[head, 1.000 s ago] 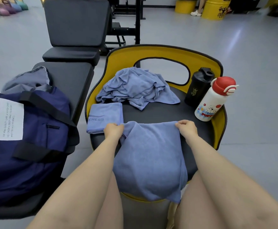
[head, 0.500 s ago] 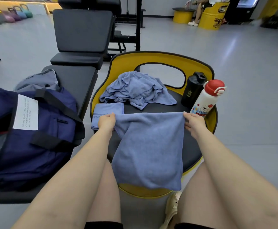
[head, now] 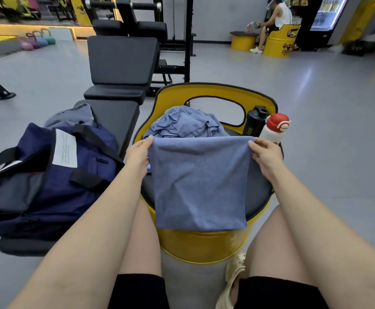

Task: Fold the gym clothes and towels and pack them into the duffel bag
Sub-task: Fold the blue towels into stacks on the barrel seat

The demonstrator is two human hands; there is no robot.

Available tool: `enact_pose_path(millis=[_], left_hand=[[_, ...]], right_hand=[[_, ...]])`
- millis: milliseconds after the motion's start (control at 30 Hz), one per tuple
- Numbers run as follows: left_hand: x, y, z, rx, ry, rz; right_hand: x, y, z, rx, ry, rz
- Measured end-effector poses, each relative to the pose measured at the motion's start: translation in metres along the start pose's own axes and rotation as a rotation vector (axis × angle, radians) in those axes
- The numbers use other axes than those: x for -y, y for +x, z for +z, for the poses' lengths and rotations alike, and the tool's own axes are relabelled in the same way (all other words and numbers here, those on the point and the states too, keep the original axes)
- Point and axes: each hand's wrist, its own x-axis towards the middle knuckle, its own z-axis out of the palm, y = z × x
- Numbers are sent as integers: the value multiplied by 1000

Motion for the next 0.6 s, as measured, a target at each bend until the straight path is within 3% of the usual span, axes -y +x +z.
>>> enact_pose_path(millis=[333,600], left_hand=[[-15,-42,-12,136,-127,168],[-22,-49,-22,258,-165,31]], right_hand=[[28,-33,-10,-14,178,-89],[43,-51,-13,71,310,-161]])
